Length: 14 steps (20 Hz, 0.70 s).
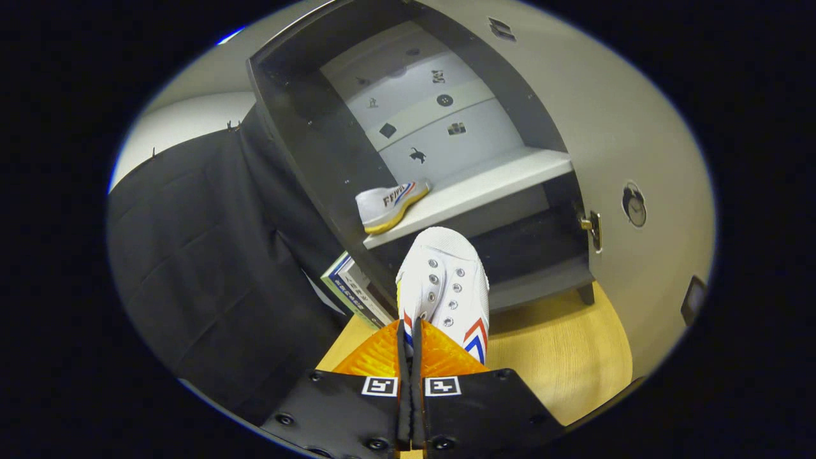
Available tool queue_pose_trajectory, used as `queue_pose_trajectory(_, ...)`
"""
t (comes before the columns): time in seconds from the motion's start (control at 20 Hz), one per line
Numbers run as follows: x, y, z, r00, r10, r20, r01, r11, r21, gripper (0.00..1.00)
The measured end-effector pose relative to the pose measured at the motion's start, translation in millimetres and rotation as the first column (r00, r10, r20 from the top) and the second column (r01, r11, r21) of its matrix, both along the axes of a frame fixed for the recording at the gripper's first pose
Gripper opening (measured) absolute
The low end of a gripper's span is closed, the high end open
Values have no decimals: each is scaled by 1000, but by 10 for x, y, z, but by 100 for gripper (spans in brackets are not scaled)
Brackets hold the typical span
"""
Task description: Open the shoe cabinet door, grab the shoes and put them into the shoe cabinet, then close the shoe cabinet door.
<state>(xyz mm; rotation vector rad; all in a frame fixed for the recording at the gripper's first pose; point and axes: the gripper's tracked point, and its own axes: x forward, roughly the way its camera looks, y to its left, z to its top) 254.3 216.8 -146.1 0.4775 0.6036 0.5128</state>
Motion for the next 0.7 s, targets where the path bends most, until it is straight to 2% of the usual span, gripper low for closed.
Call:
queue_pose_trajectory(0.35, 624, 34, 523, 994, -43, 102, 40, 999, 34, 2)
queue_pose_trajectory(0.7, 1325, 102, 840, 980, -87, 181, 81, 996, 41, 1)
